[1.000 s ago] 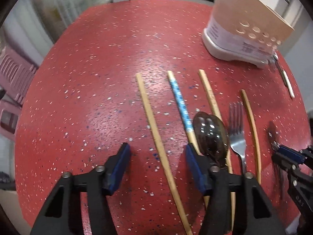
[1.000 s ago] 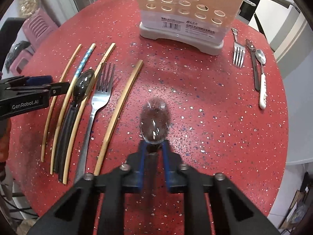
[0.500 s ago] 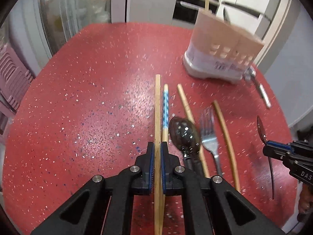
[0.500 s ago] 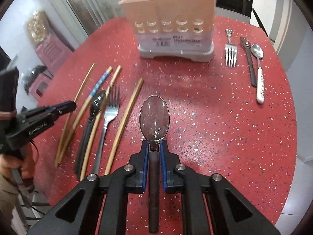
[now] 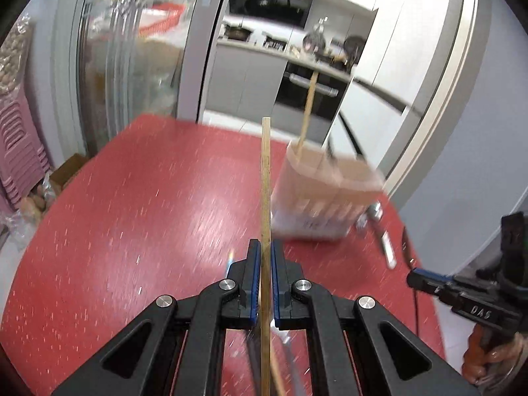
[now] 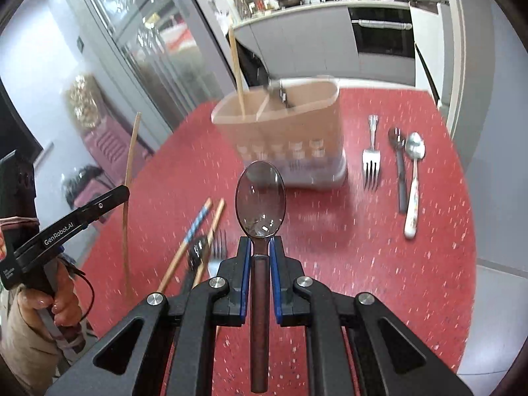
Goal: Organize utensils
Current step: 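Lift the spoon and chopstick and carry both over the beige holder, then open both grippers to drop the spoon and chopstick into the holder, then move both tools back toward the remaining chopsticks and forks, then close the right gripper on a plain wooden chopstick while the left grips a blue-patterned chopstick, then lift both chopsticks and carry them over the beige holder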
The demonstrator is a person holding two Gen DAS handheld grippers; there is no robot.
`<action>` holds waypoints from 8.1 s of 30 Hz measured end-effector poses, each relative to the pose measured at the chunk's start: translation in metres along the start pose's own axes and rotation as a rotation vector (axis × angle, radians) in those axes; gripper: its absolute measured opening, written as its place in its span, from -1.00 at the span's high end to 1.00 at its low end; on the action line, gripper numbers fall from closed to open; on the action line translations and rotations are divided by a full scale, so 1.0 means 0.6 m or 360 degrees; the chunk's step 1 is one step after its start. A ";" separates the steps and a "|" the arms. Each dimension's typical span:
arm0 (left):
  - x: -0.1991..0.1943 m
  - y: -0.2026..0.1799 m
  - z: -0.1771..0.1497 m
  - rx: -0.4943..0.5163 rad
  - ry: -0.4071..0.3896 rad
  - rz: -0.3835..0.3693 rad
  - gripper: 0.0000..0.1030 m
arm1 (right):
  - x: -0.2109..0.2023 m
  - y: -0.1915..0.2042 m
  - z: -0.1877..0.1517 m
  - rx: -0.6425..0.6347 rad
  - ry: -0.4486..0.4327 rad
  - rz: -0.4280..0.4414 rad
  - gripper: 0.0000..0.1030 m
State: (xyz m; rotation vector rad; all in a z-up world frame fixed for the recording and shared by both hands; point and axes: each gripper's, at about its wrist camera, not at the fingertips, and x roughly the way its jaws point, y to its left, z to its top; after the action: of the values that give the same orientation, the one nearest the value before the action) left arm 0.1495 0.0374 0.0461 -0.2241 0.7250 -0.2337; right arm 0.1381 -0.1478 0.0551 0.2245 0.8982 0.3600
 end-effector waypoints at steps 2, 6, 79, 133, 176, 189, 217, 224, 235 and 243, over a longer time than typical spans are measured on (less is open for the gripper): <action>-0.003 -0.013 0.030 0.0001 -0.0062 -0.0025 0.40 | -0.011 -0.003 0.019 0.0015 -0.0038 0.0005 0.75; 0.003 -0.035 0.090 -0.0015 -0.0172 -0.0067 0.40 | -0.023 -0.012 0.066 0.0046 -0.0132 -0.0007 0.75; 0.150 -0.087 0.101 0.0240 -0.0245 0.0239 0.39 | 0.090 -0.026 0.196 -0.0190 -0.0458 -0.0158 -0.06; 0.138 0.099 -0.182 0.0227 0.0576 0.0408 -1.00 | 0.214 0.083 -0.074 -0.0005 0.0556 -0.0340 -0.32; 0.211 0.001 -0.106 0.0534 0.0953 0.0150 0.37 | 0.222 0.084 -0.060 -0.0098 0.0550 -0.0159 0.88; 0.121 0.032 -0.123 0.0247 0.0573 0.0117 0.38 | 0.119 0.019 -0.053 -0.0020 0.0377 0.0013 0.88; 0.004 -0.034 0.146 -0.0056 -0.0329 -0.0134 0.38 | -0.067 0.007 0.146 0.0009 -0.0317 0.0025 0.88; 0.041 -0.053 0.199 -0.0098 -0.0436 -0.0148 0.38 | -0.085 -0.005 0.227 -0.0011 -0.0506 -0.0048 0.88; 0.129 -0.081 0.251 -0.0080 -0.0552 -0.0142 0.38 | -0.053 -0.008 0.311 -0.0087 -0.0682 -0.0156 0.88; 0.183 -0.088 0.248 -0.0066 -0.0582 -0.0137 0.38 | -0.005 -0.025 0.335 -0.0122 -0.0730 -0.0181 0.88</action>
State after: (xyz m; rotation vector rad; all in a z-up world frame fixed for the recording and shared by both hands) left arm 0.3227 -0.0263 0.1006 -0.3280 0.3584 -0.2513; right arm 0.2992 -0.1708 0.1736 0.1743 0.4417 0.2227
